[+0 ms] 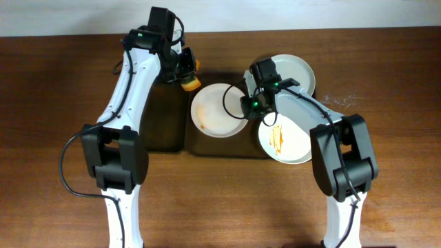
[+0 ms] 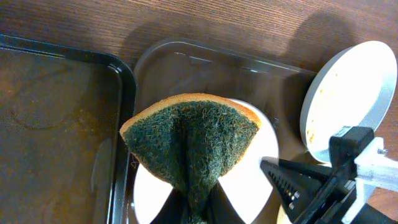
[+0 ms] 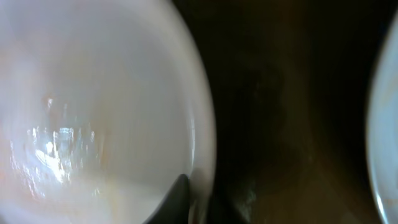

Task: Clean dirty plates on tray and stack at the side
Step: 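Scrub the plate again with the sponge in the left gripper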

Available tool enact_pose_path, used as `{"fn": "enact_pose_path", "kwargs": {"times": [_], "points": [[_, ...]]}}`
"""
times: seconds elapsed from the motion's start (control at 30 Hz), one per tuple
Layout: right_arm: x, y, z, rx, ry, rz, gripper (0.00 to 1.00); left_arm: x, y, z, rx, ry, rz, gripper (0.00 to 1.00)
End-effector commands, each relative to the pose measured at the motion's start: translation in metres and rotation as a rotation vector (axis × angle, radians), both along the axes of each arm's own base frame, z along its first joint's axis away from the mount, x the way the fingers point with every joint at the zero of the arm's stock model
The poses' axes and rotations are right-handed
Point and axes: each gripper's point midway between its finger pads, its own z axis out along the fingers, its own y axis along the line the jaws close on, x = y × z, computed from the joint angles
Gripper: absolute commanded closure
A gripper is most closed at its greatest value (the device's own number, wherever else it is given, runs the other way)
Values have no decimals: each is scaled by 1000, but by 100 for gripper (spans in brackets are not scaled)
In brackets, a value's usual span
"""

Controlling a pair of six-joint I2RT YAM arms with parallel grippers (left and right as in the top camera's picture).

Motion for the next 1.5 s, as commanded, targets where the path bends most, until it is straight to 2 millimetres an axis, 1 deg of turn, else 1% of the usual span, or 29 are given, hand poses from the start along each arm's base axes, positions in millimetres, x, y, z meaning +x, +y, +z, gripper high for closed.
{"fn": "enact_pose_path", "kwargs": {"times": [0.0, 0.03, 0.13, 0.2, 0.27, 0.37, 0.43, 0.53, 0.57, 0.6, 0.67, 0.73, 0.8, 0.9, 0.97, 1.0, 1.03, 1.07, 1.1, 1.17, 1.2, 1.27, 1.37, 1.47], "points": [[-2, -2, -3, 20, 38, -68, 96, -9, -15, -8, 38, 18, -10, 100], [-3, -3, -4, 29, 55, -104, 96, -14, -15, -16, 61, 42, 15, 100], [-11, -11, -8, 60, 150, -293, 96, -28, -15, -41, 123, 113, 95, 100], [-13, -15, -8, 102, 202, -391, 96, -35, -16, -54, 158, 139, 128, 100], [-12, -18, -7, 146, 237, -467, 96, -39, -25, -64, 167, 142, 107, 100], [-9, -26, -7, 167, 256, -550, 96, -48, -42, -78, 172, 154, 108, 100], [-6, -31, -6, 184, 261, -568, 96, -54, -45, -89, 208, 162, 172, 100], [-5, -33, -6, 186, 261, -567, 96, -56, -38, -109, 290, 128, 308, 100], [-5, -33, -6, 186, 261, -567, 96, -54, -44, -116, 287, 99, 313, 100], [-5, -33, -6, 185, 260, -562, 96, -51, -53, -124, 262, 68, 303, 100], [-5, -33, -6, 184, 258, -560, 96, -48, -67, -132, 231, 17, 286, 100], [-5, -33, -6, 184, 259, -560, 96, -46, -75, -139, 226, -30, 289, 100], [-6, -33, -6, 182, 258, -553, 96, -55, -71, -148, 274, -32, 346, 100], [-6, -34, -6, 176, 256, -539, 96, -83, -59, -156, 347, 61, 411, 100], [-6, -34, -6, 176, 255, -539, 96, -95, -54, -157, 374, 104, 433, 100], [-6, -34, -6, 175, 254, -536, 96, -96, -53, -155, 385, 110, 432, 100], [-6, -34, -6, 175, 254, -536, 96, -95, -52, -152, 391, 105, 434, 100], [-6, -34, -6, 175, 254, -536, 96, -92, -47, -146, 419, 87, 444, 100], [-6, -34, -6, 175, 254, -536, 96, -85, -41, -139, 461, 44, 440, 100], [-6, -34, -6, 175, 254, -536, 96, -64, -26, -121, 574, -87, 411, 100], [-6, -33, -7, 175, 255, -536, 96, -54, -21, -115, 615, -148, 393, 100], [-6, -34, -7, 175, 255, -536, 96, -39, -20, -109, 642, -220, 367, 100], [-8, -34, -7, 171, 262, -537, 96, -24, -24, -114, 618, -270, 364, 100], [-11, -35, -8, 163, 270, -540, 96, -12, -30, -131, 642, -301, 273, 100]]}}
